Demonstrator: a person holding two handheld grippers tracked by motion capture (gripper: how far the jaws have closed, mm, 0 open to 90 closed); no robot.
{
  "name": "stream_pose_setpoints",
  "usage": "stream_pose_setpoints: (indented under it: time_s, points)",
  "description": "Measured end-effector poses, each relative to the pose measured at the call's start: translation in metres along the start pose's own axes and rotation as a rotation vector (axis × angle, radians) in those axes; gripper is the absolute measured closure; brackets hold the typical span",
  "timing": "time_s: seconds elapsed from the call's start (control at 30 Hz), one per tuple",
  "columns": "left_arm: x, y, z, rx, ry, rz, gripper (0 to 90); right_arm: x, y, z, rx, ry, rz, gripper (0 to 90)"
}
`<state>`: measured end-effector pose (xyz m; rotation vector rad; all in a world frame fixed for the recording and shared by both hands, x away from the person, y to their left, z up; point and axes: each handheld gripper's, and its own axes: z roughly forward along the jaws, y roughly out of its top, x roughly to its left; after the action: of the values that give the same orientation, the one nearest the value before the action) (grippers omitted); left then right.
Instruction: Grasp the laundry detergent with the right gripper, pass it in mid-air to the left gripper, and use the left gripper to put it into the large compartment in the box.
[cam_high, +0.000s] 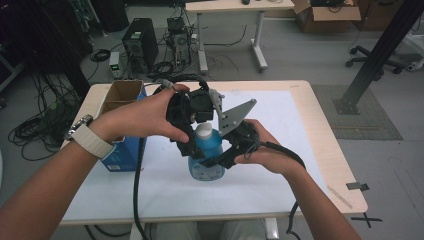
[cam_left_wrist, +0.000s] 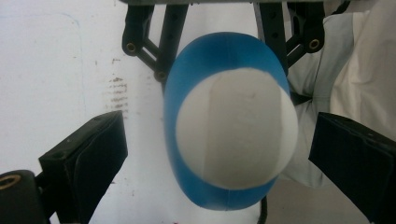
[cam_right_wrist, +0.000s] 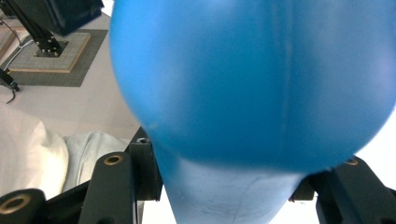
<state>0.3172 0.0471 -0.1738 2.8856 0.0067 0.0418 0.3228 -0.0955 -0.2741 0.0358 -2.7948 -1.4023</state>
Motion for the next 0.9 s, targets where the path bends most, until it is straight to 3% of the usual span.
stream_pose_setpoints:
  time_s: [0.5, 0.9]
  points:
    - [0.0026, 0.0022, 0.0035, -0.009, 0.008, 0.004, 7.7, -0.0016, 0.0001, 0.0016, 0.007, -0.001, -0.002, 44.0]
    - [0.0030, 0.0022, 0.0094, 0.015, -0.002, 0.013, 9.8, -0.0016, 0.0022, 0.0026, 0.004, 0.003, 0.003, 43.9]
